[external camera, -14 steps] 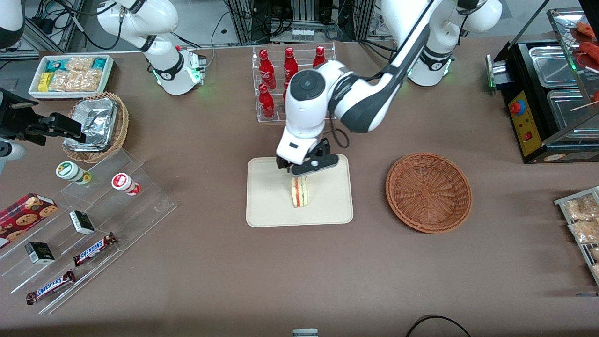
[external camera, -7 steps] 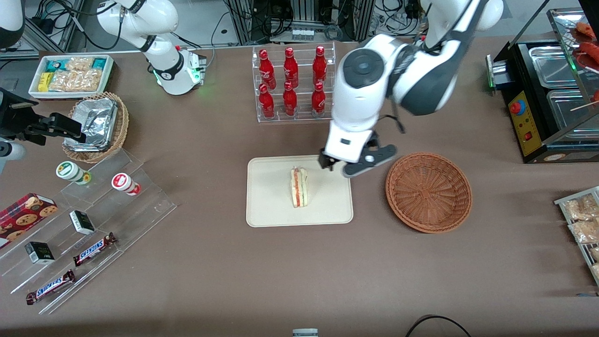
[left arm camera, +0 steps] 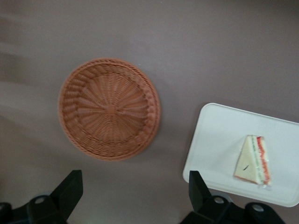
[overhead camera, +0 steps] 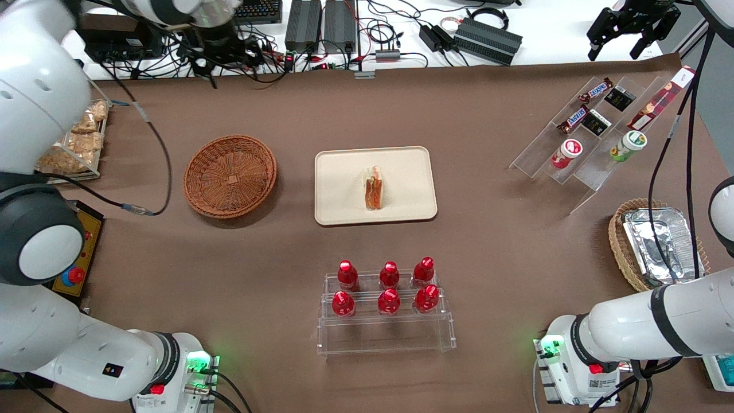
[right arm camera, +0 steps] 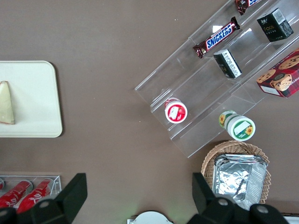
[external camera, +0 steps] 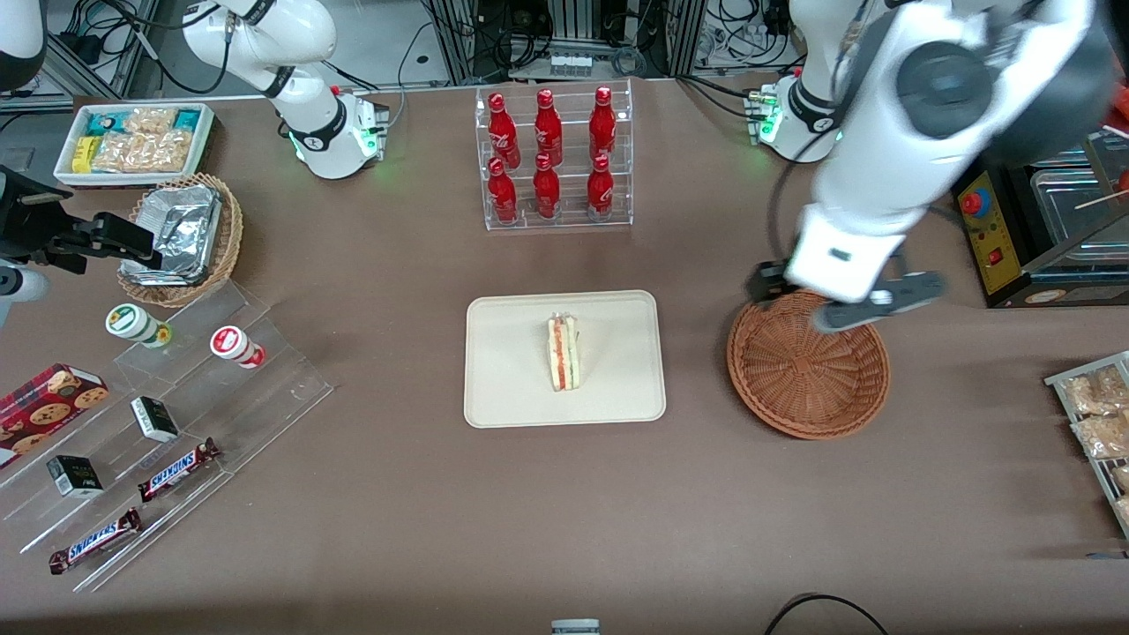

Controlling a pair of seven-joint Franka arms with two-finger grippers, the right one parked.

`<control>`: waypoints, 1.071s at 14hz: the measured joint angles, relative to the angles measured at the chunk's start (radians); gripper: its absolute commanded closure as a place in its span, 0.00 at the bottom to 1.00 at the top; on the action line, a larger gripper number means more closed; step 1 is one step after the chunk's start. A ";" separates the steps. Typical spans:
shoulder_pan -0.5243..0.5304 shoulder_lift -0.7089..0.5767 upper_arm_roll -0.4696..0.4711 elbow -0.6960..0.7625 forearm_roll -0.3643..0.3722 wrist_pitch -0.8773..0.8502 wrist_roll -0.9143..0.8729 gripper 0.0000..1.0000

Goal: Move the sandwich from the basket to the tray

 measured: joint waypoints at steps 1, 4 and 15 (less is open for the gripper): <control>0.032 -0.022 0.000 -0.006 -0.007 -0.021 0.062 0.00; 0.117 -0.090 0.001 -0.050 -0.011 -0.052 0.239 0.00; 0.262 -0.211 0.050 -0.175 -0.057 -0.051 0.561 0.00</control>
